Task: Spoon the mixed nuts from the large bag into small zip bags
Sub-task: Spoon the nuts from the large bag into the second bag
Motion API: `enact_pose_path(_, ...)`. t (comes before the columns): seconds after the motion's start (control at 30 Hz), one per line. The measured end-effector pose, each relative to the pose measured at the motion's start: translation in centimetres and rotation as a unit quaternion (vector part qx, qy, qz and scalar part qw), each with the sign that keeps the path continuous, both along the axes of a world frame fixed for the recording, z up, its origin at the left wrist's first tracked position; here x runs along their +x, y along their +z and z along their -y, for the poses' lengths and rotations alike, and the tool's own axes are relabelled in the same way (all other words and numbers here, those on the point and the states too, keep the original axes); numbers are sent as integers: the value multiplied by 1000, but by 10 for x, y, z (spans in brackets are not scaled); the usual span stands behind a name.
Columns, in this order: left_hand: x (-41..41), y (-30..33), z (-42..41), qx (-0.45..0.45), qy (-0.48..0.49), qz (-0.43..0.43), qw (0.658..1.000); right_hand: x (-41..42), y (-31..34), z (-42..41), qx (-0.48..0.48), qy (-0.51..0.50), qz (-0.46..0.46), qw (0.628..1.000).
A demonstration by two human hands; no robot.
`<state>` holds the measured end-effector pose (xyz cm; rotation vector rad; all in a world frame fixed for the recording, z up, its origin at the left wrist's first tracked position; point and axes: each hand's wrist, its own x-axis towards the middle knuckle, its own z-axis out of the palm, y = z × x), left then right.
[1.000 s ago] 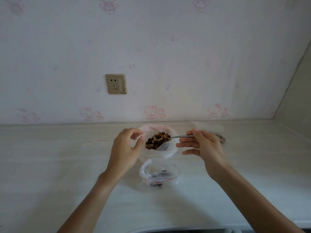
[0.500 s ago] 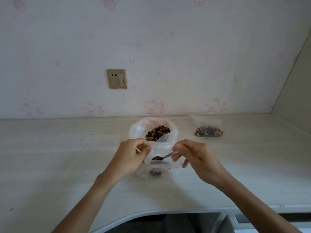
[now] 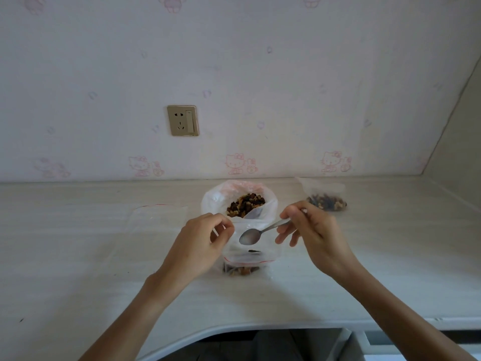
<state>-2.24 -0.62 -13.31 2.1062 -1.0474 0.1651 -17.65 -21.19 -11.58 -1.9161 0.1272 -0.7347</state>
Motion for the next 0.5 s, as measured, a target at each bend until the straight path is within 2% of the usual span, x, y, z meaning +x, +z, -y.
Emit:
enact_pose_path(0.13, 6, 2, -3, -16, 14, -15, 1000, 7, -1, 6, 212, -30, 23, 977)
enact_pose_path(0.23, 21, 4, 3, -68, 94, -36, 993, 17, 0, 12, 306, -58, 11, 950)
enact_pose_path(0.37, 49, -1, 20, -47, 207, -87, 973, 39, 4, 16, 315, -85, 0, 945)
enact_pose_path(0.5, 69, -5, 44, 20, 214, -181, 960, 61, 6, 17, 259, -87, -36, 961)
